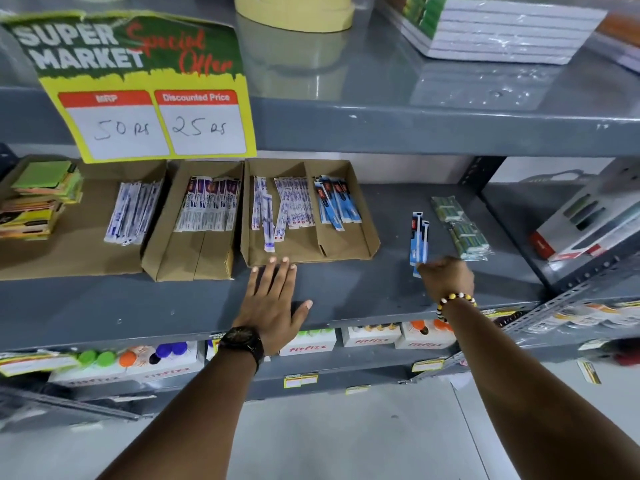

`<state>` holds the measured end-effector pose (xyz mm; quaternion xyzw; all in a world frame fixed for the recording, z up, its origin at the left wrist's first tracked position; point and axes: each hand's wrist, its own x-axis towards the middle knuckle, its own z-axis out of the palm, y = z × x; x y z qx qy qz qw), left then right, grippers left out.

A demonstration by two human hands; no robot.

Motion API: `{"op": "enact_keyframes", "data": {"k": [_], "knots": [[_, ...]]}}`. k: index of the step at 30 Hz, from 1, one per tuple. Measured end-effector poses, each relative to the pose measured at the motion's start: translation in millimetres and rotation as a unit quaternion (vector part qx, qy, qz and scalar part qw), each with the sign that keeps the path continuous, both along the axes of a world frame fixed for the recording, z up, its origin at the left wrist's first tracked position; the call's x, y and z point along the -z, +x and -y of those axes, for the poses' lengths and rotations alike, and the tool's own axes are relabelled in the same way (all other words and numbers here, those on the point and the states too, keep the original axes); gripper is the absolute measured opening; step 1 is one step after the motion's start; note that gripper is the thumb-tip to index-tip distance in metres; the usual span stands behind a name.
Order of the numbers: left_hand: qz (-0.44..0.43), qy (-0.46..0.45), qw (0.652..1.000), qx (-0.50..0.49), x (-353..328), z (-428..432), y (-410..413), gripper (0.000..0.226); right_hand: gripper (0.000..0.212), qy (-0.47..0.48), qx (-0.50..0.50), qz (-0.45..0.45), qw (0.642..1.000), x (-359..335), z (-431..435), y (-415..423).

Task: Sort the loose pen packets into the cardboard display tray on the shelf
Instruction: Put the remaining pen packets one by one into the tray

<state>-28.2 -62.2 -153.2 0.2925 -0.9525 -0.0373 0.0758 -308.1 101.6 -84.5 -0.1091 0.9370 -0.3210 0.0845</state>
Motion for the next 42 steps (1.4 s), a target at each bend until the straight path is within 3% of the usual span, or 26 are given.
{"op": "enact_keyframes", "data": {"k": [7, 14, 20, 24, 26, 28, 35, 40, 42], "knots": [[0.003, -0.004, 1.000, -0.007, 0.6, -0.5, -0.1, 0.079, 0.040, 0.066, -0.032, -0.011, 0.997, 5.3, 12.8, -7.0], [0.015, 0.003, 1.000, -0.010, -1.7, -0.4, 0.6, 0.080, 0.022, 0.076, -0.030, 0.005, 0.997, 3.5, 15.8, -21.8], [0.001, 0.033, 0.999, 0.015, -2.7, 0.7, 3.0, 0.078, 0.020, -0.097, 0.045, 0.012, 0.994, -14.5, 2.4, -23.8], [-0.102, 0.140, 0.984, 0.033, -24.4, -5.5, 6.4, 0.065, 0.011, -0.285, 0.050, 0.069, 0.955, -37.8, -8.8, -23.5], [-0.202, 0.220, 0.954, 0.002, -44.7, -9.5, 2.7, 0.051, 0.010, -0.396, 0.024, 0.117, 0.911, -51.0, -12.4, -19.4], [-0.282, 0.320, 0.903, -0.041, -70.0, -11.1, -5.1, 0.041, 0.008, -0.445, -0.030, 0.156, 0.881, -66.4, -13.1, -11.7], [-0.434, 0.563, 0.694, -0.114, -142.8, -5.3, -25.4, 0.026, 0.011, -0.408, -0.220, 0.266, 0.845, -111.5, -6.6, 9.8], [-0.464, 0.597, 0.641, -0.127, -152.8, -6.7, -14.0, 0.012, 0.017, -0.362, -0.273, 0.285, 0.845, -118.0, -4.3, 19.4], [-0.472, 0.596, 0.636, -0.134, -152.9, -8.8, -8.9, 0.013, 0.021, -0.351, -0.279, 0.288, 0.846, -117.9, -5.2, 21.2]]}}
